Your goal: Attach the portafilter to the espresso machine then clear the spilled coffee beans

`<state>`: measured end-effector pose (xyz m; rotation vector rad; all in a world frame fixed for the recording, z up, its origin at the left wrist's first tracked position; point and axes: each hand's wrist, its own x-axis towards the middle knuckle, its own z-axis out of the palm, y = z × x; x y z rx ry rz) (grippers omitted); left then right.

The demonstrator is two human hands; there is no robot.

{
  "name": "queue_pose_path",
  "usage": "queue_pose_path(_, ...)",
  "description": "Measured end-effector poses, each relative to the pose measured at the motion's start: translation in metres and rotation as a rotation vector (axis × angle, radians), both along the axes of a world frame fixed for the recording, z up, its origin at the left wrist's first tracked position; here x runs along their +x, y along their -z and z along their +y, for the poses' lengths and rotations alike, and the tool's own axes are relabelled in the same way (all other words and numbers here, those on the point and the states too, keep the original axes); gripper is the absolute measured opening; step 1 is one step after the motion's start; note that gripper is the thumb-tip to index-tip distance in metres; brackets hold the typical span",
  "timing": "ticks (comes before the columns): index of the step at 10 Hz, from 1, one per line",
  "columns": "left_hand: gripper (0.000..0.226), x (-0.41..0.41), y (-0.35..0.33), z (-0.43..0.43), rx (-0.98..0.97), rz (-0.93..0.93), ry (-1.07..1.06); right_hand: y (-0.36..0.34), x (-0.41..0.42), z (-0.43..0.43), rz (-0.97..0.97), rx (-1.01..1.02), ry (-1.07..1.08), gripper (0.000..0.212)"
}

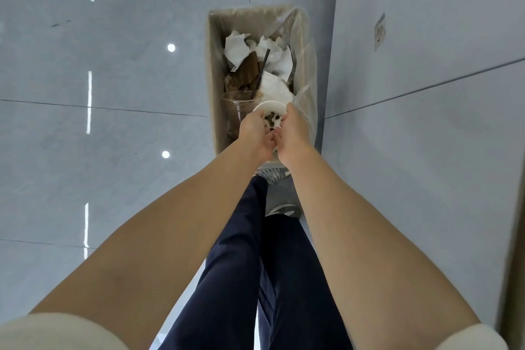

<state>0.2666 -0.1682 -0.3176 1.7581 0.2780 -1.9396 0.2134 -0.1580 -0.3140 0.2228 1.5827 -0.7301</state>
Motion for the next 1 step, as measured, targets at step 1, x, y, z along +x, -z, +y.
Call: queue_pose_path(1, 0.046, -0.0039, -0.0023, -0.0001, 0.010, -0.022, -0.009, -0.0013, -0.0044, 0.0001, -0.001, 0.008, 0.007, 0.046)
